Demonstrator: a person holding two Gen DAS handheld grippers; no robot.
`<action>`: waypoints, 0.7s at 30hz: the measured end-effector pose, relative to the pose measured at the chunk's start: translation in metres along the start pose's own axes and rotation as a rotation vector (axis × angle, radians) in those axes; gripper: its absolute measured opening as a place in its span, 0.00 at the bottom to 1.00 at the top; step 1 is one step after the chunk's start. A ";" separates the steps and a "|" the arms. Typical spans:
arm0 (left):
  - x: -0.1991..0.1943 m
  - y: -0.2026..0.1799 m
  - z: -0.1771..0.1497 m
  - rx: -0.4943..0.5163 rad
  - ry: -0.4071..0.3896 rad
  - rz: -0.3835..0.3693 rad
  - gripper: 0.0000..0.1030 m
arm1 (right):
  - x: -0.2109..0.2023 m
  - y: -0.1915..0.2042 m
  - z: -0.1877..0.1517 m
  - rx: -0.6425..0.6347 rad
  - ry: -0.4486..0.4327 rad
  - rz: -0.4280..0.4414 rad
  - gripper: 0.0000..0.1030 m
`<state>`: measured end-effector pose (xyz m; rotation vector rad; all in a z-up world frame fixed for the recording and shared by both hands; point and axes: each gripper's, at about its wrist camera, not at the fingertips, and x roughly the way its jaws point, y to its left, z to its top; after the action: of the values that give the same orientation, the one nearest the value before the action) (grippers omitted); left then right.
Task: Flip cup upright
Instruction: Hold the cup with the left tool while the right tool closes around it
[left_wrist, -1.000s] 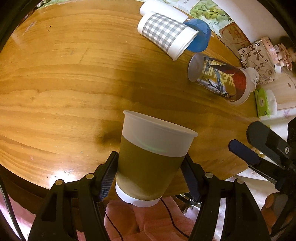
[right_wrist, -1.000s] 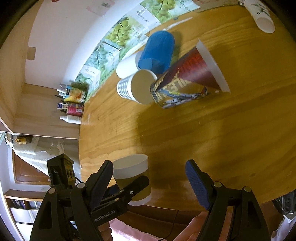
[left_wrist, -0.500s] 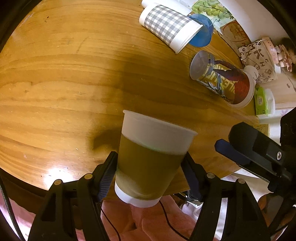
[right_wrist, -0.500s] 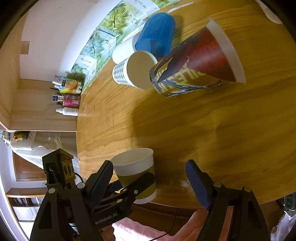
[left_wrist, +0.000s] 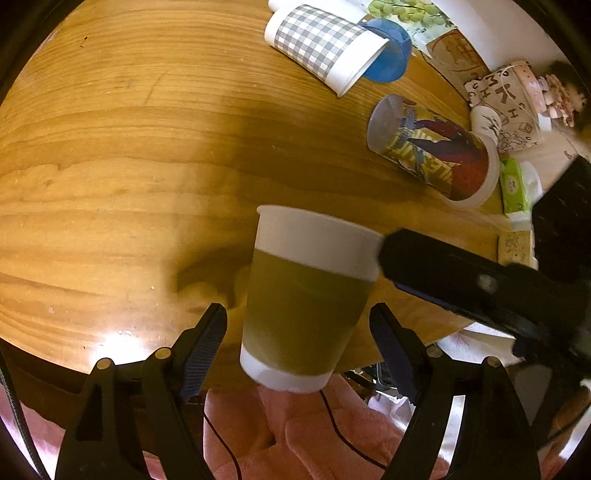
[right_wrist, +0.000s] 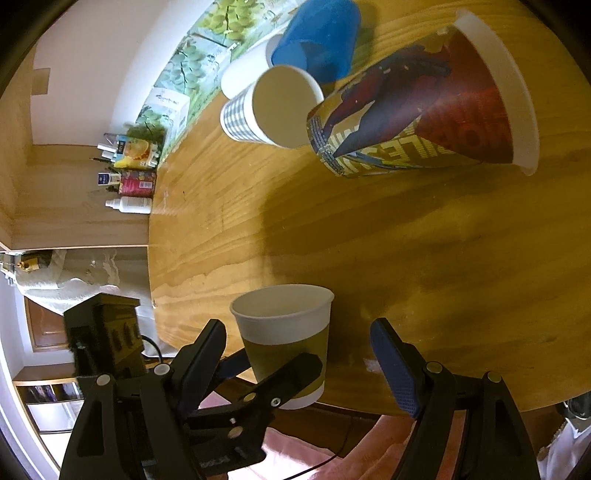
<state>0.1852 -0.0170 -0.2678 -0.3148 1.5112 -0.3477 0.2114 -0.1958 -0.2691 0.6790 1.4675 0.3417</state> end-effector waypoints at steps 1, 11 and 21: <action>-0.001 0.001 -0.002 0.005 -0.001 0.000 0.80 | 0.002 -0.001 0.000 0.002 0.007 -0.008 0.79; -0.017 0.009 -0.023 -0.011 -0.097 0.035 0.80 | 0.020 -0.001 0.001 -0.001 0.049 -0.018 0.79; -0.042 0.008 -0.049 0.033 -0.313 0.129 0.80 | 0.032 0.007 0.000 -0.031 0.031 -0.025 0.79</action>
<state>0.1352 0.0082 -0.2350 -0.2322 1.2101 -0.2097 0.2158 -0.1710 -0.2898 0.6324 1.4957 0.3568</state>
